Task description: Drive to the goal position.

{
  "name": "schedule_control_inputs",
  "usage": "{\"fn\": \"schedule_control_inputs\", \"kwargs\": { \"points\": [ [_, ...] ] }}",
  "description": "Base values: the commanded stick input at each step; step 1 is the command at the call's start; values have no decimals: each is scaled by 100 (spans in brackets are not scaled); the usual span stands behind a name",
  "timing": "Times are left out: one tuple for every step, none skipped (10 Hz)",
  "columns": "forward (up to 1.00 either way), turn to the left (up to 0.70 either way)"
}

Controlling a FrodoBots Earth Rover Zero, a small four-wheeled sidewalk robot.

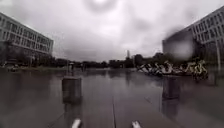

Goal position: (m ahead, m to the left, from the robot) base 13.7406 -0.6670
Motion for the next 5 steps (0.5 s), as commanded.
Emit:
{"fn": "schedule_control_inputs", "kwargs": {
  "points": [
    [70, 0],
    [70, 0],
    [70, 0],
    [70, 0],
    [70, 0]
  ]
}}
